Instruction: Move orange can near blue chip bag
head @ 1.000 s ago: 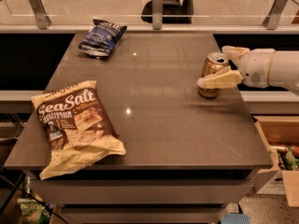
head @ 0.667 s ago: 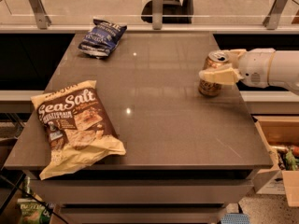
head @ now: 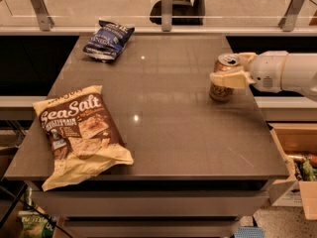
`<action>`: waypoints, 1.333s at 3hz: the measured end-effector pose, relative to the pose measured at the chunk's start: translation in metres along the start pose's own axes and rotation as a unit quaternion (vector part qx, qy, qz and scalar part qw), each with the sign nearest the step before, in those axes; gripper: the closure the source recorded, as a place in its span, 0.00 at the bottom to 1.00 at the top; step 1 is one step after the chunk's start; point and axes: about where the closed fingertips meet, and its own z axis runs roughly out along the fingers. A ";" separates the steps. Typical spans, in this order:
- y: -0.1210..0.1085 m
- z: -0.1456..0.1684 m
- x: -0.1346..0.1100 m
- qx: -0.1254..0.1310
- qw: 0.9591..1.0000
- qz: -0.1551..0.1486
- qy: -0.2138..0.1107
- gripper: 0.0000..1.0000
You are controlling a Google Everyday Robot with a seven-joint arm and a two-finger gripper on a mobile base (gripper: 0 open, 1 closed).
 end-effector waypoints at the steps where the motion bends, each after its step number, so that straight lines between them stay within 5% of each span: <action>1: 0.001 0.002 -0.001 -0.002 1.000 -0.001 0.000 1.00; 4: -0.015 0.045 -0.062 -0.028 0.999 -0.006 0.020 1.00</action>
Offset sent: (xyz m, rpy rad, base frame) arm 0.0133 0.0071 0.0148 -0.0064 0.0015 0.0062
